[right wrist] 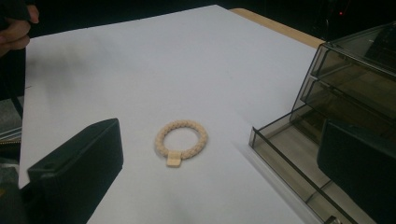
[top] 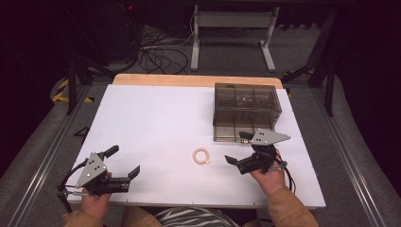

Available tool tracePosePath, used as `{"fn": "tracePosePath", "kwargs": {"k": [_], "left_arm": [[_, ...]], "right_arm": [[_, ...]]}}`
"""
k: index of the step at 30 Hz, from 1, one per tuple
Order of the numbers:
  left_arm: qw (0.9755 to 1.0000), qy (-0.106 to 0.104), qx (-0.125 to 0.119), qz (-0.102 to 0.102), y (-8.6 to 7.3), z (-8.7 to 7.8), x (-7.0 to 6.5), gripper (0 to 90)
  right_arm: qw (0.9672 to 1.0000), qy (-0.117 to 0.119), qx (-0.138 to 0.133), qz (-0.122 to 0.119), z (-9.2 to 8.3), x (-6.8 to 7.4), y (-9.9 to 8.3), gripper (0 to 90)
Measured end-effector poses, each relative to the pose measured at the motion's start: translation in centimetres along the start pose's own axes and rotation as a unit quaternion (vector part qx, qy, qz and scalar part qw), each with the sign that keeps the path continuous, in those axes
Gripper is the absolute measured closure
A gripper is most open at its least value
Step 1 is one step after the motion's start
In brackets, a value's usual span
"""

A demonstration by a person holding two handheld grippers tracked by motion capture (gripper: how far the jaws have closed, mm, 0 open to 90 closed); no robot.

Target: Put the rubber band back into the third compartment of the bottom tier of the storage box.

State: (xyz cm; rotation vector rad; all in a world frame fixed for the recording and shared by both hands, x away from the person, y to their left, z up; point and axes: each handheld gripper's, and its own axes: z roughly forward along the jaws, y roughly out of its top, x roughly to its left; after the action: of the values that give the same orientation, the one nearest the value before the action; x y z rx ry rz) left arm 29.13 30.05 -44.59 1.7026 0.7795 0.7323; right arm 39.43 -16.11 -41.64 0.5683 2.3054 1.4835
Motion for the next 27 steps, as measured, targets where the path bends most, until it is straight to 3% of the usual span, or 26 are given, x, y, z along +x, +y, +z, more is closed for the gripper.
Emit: {"fn": "tracePosePath", "kwargs": {"k": [27], "left_arm": [[1.0, 0.001, -0.001, 0.0, 0.0, 0.0, 0.0, 2.3]], "right_arm": [[0.9996, 0.024, 0.009, -0.012, 4.0, 0.1, 2.4, 0.8]]}}
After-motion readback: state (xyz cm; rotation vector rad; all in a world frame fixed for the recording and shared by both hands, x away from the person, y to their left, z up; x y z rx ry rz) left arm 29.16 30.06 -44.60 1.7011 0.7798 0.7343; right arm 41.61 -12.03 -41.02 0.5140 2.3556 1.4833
